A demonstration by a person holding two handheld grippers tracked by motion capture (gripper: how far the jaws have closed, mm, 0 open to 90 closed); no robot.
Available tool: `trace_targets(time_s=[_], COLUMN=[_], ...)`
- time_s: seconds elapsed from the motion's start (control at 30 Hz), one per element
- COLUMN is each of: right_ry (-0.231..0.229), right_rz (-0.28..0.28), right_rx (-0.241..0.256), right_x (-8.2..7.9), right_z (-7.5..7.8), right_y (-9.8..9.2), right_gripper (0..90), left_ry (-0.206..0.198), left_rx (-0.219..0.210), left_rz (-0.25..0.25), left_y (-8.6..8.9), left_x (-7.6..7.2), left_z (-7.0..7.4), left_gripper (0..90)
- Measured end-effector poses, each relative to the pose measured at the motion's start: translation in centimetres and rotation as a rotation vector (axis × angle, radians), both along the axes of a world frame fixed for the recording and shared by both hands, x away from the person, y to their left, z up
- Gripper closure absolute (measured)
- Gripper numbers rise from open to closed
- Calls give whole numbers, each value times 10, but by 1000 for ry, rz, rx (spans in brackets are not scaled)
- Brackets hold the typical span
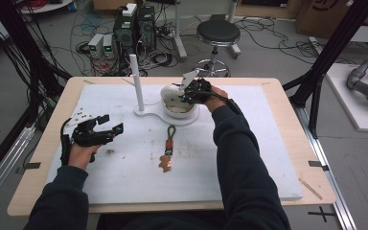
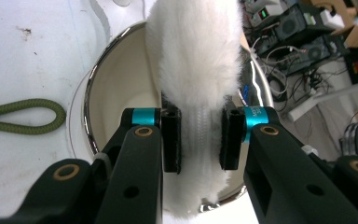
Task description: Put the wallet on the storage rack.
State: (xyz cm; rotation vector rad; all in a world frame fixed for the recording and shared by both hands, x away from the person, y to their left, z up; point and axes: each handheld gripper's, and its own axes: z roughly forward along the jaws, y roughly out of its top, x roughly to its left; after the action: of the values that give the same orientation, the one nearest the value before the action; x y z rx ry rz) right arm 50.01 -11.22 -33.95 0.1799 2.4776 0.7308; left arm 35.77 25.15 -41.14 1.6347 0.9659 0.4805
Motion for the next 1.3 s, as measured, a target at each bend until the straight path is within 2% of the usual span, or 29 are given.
trace_targets(time_s=[0.03,0.07,0.13,0.17,0.23,0.3,0.33,0.37,0.4,0.43,0.47,0.53,0.57,0.6,0.63,0.67,0.7,0.73,0.8,0.87,0.9,1.03,1.13,1.3], right_ry=[0,6,38,50,92,69,67,67,77,119,169,203,216,208,208,219,215,215,198,195,177,161,149,128], right_rz=[0,-12,-56,-89,-130,-151,-164,-164,-188,-236,-284,-326,-349,-367,-367,-379,-399,-399,-431,-443,-461,-478,-472,-472], right_rx=[0,27,105,153,236,343,373,373,398,440,436,455,444,467,467,482,525,525,569,579,585,596,607,600], right_x=[0,-3,-4,-5,-10,-20,-24,-24,-29,-38,-42,-53,-58,-64,-64,-71,-83,-83,-101,-106,-115,-124,-129,-132], right_z=[0,0,2,4,9,12,13,13,14,12,12,6,3,-1,-1,-5,-14,-14,-28,-33,-41,-48,-47,-46], right_y=[0,-3,-11,-17,-32,-50,-59,-59,-69,-87,-95,-112,-119,-127,-127,-135,-149,-149,-167,-172,-180,-186,-187,-188], right_gripper=[755,690,493,452,400,399,381,381,367,311,294,287,280,271,271,270,256,256,253,252,253,253,253,253], left_ry=[1,2,6,9,15,19,19,21,22,22,23,21,22,22,22,20,21,21,21,19,17,2,0,12], left_rx=[0,-1,-2,-6,-15,-22,-22,-27,-29,-30,-31,-34,-31,-32,-32,-31,-29,-25,-19,-15,-15,-1,12,29], left_rz=[1,0,-4,-4,-6,-9,-9,-8,-8,-7,-6,-3,-3,0,0,1,2,3,2,7,11,25,32,8], left_y=[0,0,0,0,-1,-1,-1,-2,-2,-2,-2,-2,-2,-2,-2,-2,-2,-2,-3,-3,-3,-5,-7,-16], left_x=[0,0,0,0,1,1,1,1,1,1,1,0,0,0,0,0,0,0,0,0,0,-1,-2,0], left_z=[0,0,-1,-1,-1,-1,-1,-1,-1,-1,-1,-1,-1,-1,-1,-1,-1,-1,-1,-1,-1,0,0,-1], left_gripper=[216,217,217,218,218,217,218,218,217,217,217,217,217,217,217,217,217,217,217,217,217,199,198,198])
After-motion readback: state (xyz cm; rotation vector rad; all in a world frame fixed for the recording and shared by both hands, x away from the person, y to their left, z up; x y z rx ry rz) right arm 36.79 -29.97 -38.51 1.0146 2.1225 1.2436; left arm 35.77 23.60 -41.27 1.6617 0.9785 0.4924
